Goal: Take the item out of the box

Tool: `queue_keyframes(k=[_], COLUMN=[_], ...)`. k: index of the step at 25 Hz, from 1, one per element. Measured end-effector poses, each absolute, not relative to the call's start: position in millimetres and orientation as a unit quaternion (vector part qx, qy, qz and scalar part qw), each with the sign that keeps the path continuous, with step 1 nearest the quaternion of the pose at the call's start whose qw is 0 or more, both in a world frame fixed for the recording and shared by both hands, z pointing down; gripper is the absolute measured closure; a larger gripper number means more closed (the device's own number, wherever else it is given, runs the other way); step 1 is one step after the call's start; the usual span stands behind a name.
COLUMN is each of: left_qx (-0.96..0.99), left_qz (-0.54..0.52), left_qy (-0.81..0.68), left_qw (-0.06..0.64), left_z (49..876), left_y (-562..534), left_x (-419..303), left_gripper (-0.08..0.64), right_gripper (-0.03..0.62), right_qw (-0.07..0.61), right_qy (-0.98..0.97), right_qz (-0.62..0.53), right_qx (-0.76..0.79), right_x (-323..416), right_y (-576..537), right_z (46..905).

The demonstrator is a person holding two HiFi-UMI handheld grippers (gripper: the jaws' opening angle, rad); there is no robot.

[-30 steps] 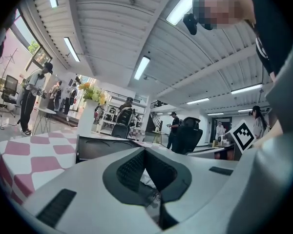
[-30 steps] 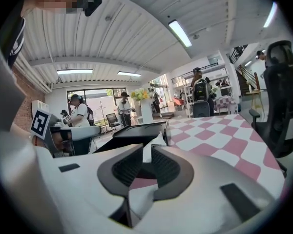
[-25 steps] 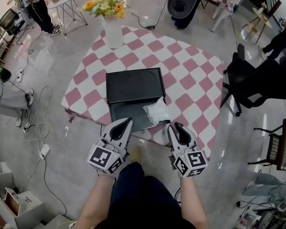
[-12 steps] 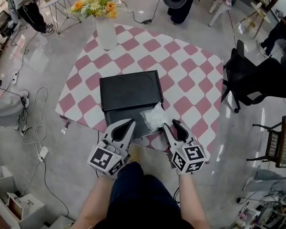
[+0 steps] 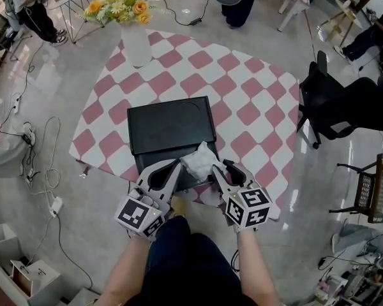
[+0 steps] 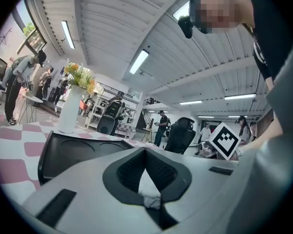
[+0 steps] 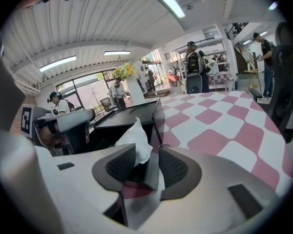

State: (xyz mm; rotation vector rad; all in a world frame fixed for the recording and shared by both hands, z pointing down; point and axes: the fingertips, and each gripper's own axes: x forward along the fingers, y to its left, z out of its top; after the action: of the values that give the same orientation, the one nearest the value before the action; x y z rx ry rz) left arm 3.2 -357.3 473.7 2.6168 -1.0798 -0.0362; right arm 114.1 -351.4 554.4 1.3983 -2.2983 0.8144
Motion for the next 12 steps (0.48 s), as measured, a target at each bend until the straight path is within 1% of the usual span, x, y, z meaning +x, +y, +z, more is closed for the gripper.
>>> queue_keyframes(k=[2,3,12], left_qx=[0.913,0.913,0.912], left_qz=[-0.015,-0.015,-0.015], left_qy=[-0.377,-0.377,-0.379], left_qw=[0.156,0.156,0.157], left_z=[473.2,473.2,473.5], left_y=[-360.1,-361.4,-364.0], left_x=[3.0,2.9,1.0], left_gripper=[0.560,0.560,0.560], right_gripper=[0.471,0.505,0.528], right_qw=[0.168,0.169,0.172], right_qy=[-0.807,-0.808,-0.809], right_qz=[0.280,0.275,0.247], right_qx=[0.492,0.493,0.505], right_x=[113.1,113.0,117.8], right_y=[-353.6,-354.7,-358.0], right_z=[553.0,551.6,539.5])
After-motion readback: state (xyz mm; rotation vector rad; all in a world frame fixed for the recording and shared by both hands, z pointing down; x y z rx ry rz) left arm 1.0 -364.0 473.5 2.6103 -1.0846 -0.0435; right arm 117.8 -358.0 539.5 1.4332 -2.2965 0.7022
